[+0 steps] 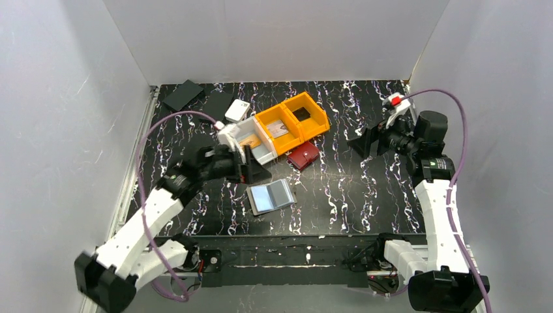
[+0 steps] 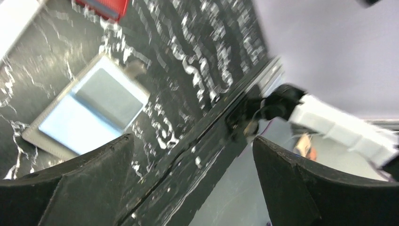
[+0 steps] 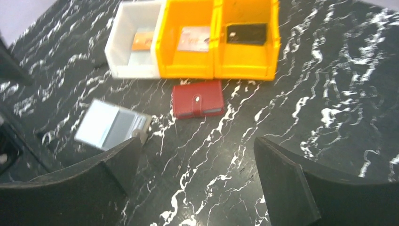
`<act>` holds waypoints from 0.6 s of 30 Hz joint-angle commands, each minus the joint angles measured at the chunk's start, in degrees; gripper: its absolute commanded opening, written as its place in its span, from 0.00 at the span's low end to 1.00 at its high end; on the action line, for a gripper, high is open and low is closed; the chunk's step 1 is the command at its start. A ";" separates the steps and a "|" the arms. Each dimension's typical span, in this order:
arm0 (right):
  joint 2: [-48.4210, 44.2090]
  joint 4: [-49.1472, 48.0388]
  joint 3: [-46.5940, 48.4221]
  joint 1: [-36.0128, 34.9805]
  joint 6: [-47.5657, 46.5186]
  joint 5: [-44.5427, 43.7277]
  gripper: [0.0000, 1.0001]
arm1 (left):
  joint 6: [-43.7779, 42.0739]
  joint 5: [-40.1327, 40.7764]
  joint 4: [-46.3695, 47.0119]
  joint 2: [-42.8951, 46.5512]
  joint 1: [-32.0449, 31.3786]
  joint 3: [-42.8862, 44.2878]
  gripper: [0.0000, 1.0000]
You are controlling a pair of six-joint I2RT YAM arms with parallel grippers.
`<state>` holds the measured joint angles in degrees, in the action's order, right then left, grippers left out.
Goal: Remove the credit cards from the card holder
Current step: Open the card holder at the center of the board.
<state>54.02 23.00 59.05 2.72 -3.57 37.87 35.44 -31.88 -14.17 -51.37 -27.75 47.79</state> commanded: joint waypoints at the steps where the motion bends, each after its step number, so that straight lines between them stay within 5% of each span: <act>1: 2.44 2.49 -3.66 0.18 -14.24 8.75 0.98 | -7.37 11.18 -6.95 -9.94 -9.35 4.88 0.95; 7: 5.47 -2.57 -10.64 0.31 -14.44 7.86 0.98 | -11.26 15.71 -7.74 -21.81 -12.70 9.79 0.95; 18: 4.76 -8.94 -18.44 1.62 -13.30 11.92 0.98 | -10.39 11.94 10.07 -37.62 -12.67 12.13 0.91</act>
<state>59.61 18.41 40.27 3.62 -15.94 46.33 25.12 -20.16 -10.61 -85.45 -40.32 57.12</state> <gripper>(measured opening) 0.984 0.916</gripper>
